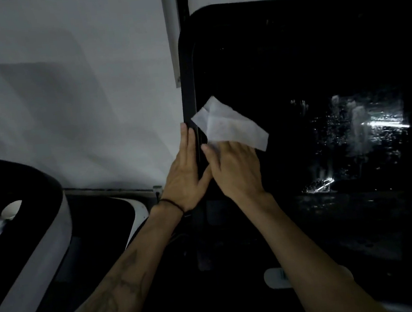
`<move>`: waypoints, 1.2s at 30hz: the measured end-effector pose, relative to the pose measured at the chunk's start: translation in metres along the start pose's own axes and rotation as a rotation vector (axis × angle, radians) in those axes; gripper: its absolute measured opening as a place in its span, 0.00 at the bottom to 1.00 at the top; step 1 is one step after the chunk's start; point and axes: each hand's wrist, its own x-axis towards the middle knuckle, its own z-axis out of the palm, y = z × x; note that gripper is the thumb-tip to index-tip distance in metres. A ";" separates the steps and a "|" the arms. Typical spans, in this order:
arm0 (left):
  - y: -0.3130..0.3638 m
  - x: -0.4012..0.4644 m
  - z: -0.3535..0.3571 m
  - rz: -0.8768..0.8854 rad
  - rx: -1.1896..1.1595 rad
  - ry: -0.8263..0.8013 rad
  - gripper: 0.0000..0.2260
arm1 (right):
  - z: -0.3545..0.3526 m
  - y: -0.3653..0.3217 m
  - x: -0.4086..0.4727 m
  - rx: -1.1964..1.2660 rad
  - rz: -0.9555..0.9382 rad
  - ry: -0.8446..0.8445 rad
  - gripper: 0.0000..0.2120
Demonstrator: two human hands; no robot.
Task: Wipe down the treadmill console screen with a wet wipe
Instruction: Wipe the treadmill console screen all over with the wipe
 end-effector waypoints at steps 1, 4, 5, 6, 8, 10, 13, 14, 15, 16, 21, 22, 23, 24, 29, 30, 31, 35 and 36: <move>0.000 0.000 0.000 0.001 -0.009 0.003 0.36 | 0.002 0.001 -0.008 -0.009 -0.005 0.013 0.37; 0.003 0.002 0.001 0.005 -0.064 0.019 0.34 | 0.006 -0.004 -0.011 0.025 -0.115 -0.045 0.33; 0.005 0.002 0.001 -0.005 -0.068 0.017 0.36 | 0.003 -0.005 -0.003 0.046 -0.122 -0.068 0.33; 0.005 0.002 0.001 -0.018 -0.063 0.010 0.37 | -0.002 -0.004 0.005 0.048 -0.108 -0.073 0.34; 0.005 -0.001 0.000 -0.032 -0.036 -0.007 0.38 | -0.007 0.002 0.007 -0.002 -0.053 -0.032 0.37; 0.003 -0.002 -0.001 -0.034 -0.037 -0.016 0.38 | -0.005 0.006 -0.010 -0.017 -0.036 0.007 0.35; 0.003 0.001 -0.001 -0.012 -0.056 0.005 0.35 | 0.002 -0.002 -0.019 0.037 -0.121 -0.067 0.33; 0.004 0.001 -0.001 -0.004 -0.058 0.009 0.36 | 0.001 -0.004 -0.012 0.057 -0.133 -0.087 0.32; 0.005 0.001 -0.002 -0.001 -0.062 0.008 0.36 | -0.002 -0.004 -0.004 0.065 -0.129 -0.096 0.31; 0.006 0.000 -0.002 -0.007 -0.063 0.000 0.37 | -0.005 -0.001 0.002 0.056 -0.115 -0.083 0.30; 0.002 -0.002 -0.001 -0.025 -0.052 0.002 0.36 | 0.002 0.003 -0.021 0.002 -0.061 0.009 0.35; 0.003 -0.001 -0.001 -0.019 -0.074 0.015 0.35 | 0.007 -0.002 -0.022 -0.001 -0.092 -0.011 0.35; 0.003 0.000 0.000 -0.012 -0.084 0.023 0.35 | 0.008 -0.007 -0.018 0.018 -0.105 -0.031 0.35; 0.004 0.001 0.001 -0.007 -0.079 0.024 0.36 | 0.005 -0.010 -0.011 0.047 -0.095 -0.040 0.35; 0.004 -0.003 -0.001 -0.017 0.013 0.013 0.40 | -0.004 0.005 -0.012 -0.030 -0.011 0.003 0.39; 0.003 -0.004 0.000 -0.010 0.013 0.014 0.39 | -0.001 0.002 -0.021 -0.020 -0.025 -0.028 0.38; 0.002 -0.003 0.000 -0.008 0.001 0.015 0.39 | 0.004 -0.002 -0.027 0.005 -0.057 -0.069 0.36; 0.004 -0.001 -0.002 -0.031 -0.009 0.030 0.40 | 0.004 -0.008 -0.004 0.055 -0.079 -0.112 0.40; 0.006 -0.002 -0.003 -0.025 0.005 0.043 0.38 | 0.001 -0.006 -0.001 0.038 -0.059 -0.061 0.41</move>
